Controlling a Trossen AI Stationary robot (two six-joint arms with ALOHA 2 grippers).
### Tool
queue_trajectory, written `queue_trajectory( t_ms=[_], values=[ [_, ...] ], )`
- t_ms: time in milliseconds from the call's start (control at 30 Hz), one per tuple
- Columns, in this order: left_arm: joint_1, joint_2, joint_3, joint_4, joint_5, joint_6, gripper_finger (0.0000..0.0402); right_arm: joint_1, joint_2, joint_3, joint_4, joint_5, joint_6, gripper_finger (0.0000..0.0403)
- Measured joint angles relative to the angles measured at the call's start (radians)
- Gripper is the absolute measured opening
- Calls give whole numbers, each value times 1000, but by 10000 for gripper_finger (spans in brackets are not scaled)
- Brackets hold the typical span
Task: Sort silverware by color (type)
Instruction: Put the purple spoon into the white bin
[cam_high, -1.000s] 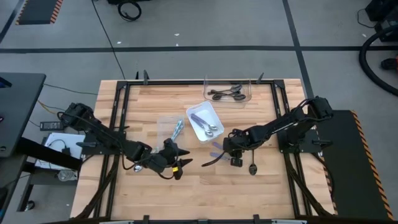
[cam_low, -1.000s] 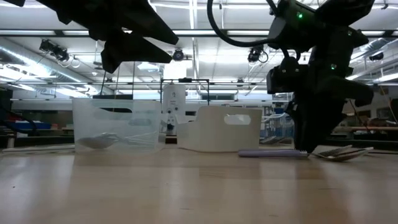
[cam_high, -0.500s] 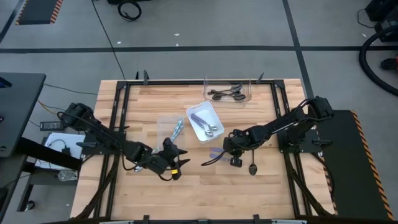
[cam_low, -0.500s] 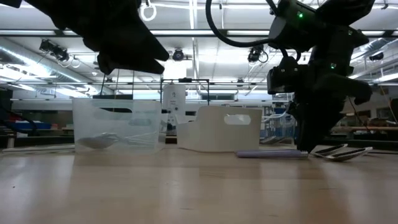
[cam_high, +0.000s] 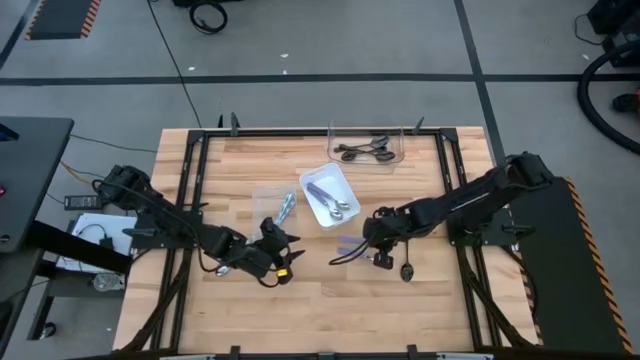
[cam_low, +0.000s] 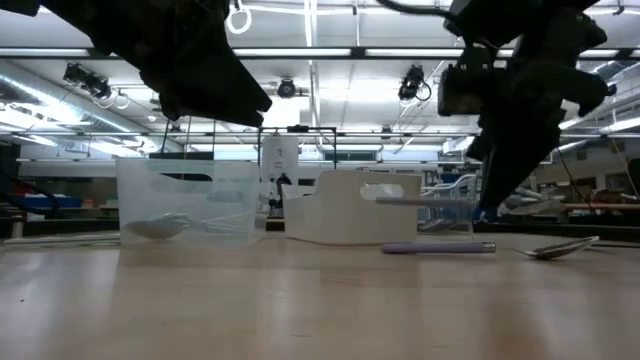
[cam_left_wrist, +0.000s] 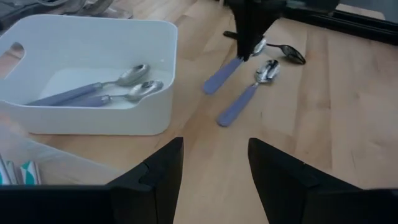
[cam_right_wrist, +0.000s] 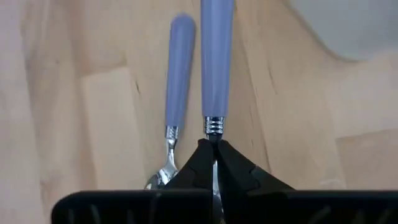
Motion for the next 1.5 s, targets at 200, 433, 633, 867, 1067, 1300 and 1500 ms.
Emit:
queue_trajectory(
  t_ms=[200, 433, 633, 867, 1067, 1300, 1500],
  values=[
    [21, 0, 0, -1, -1, 2, 188, 0, -86, 0, 44, -33, 3, 12],
    [24, 0, 0, 1, -1, -62, 188, -38, -169, 2, 123, -48, -34, 13],
    [24, 0, 0, 12, -1, -85, 188, -108, -181, 2, 193, -48, -104, 14],
    [43, 0, 0, 59, 0, -84, 188, -195, -159, 2, 324, -56, -207, 15],
    [54, 0, 0, 111, 0, -85, 188, -272, -143, 4, 425, -83, -285, 15],
    [53, 0, 0, 160, -1, -85, 188, -327, -18, 17, 502, -99, -346, 15],
    [43, 0, 0, 174, 0, -98, 188, -382, 112, 82, 500, -37, -385, 15]
  ],
)
